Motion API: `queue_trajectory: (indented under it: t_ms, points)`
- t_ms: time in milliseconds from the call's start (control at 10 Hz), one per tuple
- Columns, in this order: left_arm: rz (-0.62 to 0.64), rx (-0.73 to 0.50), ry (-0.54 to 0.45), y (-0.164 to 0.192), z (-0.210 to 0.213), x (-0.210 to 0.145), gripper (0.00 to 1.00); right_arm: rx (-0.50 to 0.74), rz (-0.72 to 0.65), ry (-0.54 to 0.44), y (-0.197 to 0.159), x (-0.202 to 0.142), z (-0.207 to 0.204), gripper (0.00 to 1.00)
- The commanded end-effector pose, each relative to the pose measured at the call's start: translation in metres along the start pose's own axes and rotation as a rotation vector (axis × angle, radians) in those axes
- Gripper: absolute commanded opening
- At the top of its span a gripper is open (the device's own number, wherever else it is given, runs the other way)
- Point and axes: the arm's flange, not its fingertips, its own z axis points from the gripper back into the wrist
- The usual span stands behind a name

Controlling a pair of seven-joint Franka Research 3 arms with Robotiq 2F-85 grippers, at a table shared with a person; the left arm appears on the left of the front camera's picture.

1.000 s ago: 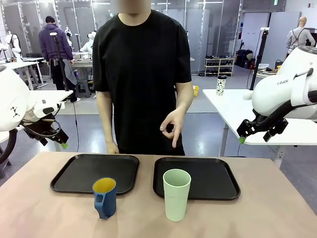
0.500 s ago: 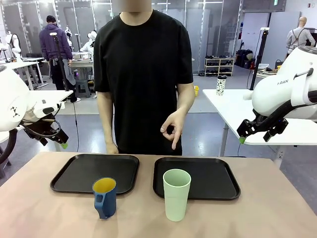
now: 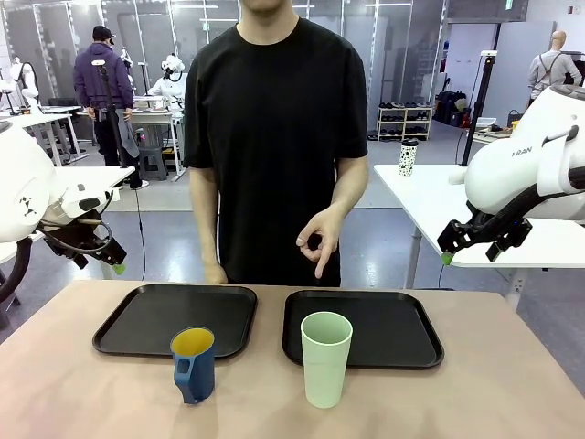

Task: Sort and store the cups by type.
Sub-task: Pick up the Reusable plastic cup.

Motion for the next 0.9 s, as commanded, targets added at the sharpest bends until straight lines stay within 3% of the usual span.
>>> queue_trajectory:
  t_ms: [0,300,500,800]
  points:
    - [0.005,-0.003,-0.002,0.002,0.001,-0.001,1.00,0.000,0.000,0.000,0.000,0.000,0.000,1.00]
    - [0.005,-0.003,-0.002,0.002,0.001,-0.001,1.00,0.046,0.483,-0.038,-0.011,0.008,0.035,1.00]
    - [0.005,-0.003,-0.002,0.002,0.001,-0.001,1.00,0.085,0.750,0.025,-0.008,0.004,0.044,1.00]
    - [0.005,-0.003,-0.002,0.002,0.001,-0.001,1.00,0.109,1.020,0.050,-0.003,-0.008,0.042,1.00]
